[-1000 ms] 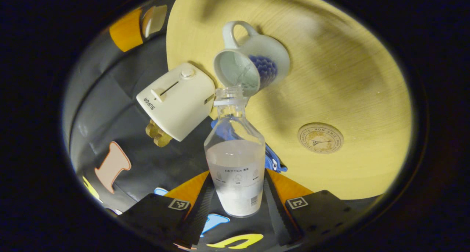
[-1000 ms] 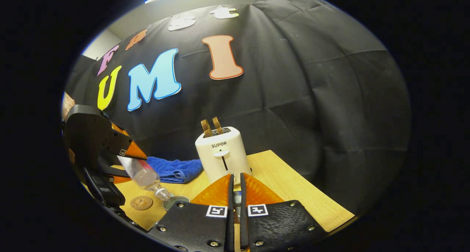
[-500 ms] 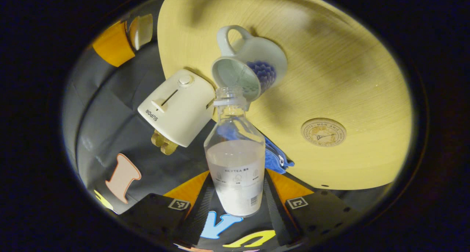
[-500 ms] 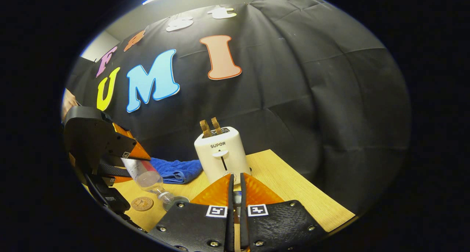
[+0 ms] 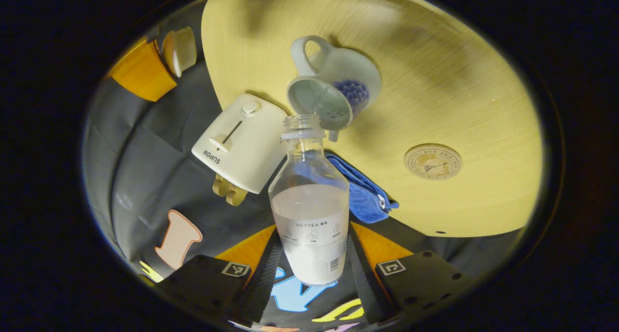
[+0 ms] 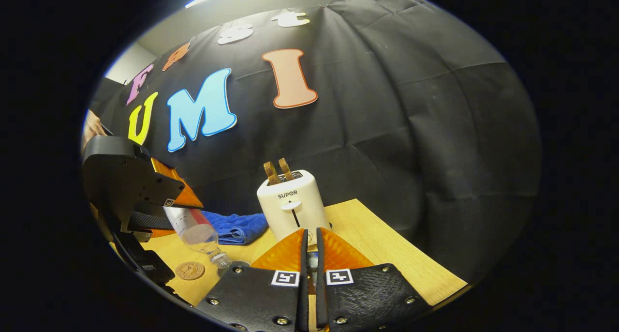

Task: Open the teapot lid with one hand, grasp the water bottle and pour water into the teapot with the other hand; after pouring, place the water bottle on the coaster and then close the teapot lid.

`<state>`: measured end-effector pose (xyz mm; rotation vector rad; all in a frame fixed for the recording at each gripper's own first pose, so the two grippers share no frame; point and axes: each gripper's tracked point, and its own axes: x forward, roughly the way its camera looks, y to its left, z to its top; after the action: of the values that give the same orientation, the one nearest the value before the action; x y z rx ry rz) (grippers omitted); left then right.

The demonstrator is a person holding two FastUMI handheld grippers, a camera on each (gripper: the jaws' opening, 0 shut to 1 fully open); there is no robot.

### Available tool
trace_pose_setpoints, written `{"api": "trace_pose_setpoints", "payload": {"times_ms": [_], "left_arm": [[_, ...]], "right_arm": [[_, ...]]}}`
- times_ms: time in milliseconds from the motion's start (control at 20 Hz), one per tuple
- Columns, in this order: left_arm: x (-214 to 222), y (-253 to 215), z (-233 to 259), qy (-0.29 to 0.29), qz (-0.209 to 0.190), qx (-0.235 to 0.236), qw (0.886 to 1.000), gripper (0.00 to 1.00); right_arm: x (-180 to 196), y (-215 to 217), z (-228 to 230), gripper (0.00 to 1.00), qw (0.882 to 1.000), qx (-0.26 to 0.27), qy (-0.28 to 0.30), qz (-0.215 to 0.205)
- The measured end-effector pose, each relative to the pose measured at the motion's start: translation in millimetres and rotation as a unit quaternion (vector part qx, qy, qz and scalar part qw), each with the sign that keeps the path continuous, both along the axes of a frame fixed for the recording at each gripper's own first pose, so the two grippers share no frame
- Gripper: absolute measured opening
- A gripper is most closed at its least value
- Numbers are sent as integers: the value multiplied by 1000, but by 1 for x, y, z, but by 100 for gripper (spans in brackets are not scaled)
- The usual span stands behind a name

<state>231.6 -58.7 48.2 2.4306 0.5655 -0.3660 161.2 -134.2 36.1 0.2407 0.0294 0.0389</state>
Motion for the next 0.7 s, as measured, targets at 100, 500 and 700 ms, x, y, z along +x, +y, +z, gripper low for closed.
{"api": "trace_pose_setpoints", "payload": {"times_ms": [100,500,700], "left_arm": [[-1,0,1,-1,3,0,1000,87],[-5,8,-2,-14,2,-61,998,87],[-9,25,3,-45,19,-167,985,87]], "right_arm": [[0,-2,0,6,1000,2,-1,-2],[1,-9,3,6,1000,13,-4,-11],[1,-8,3,6,1000,14,-4,-11]]}}
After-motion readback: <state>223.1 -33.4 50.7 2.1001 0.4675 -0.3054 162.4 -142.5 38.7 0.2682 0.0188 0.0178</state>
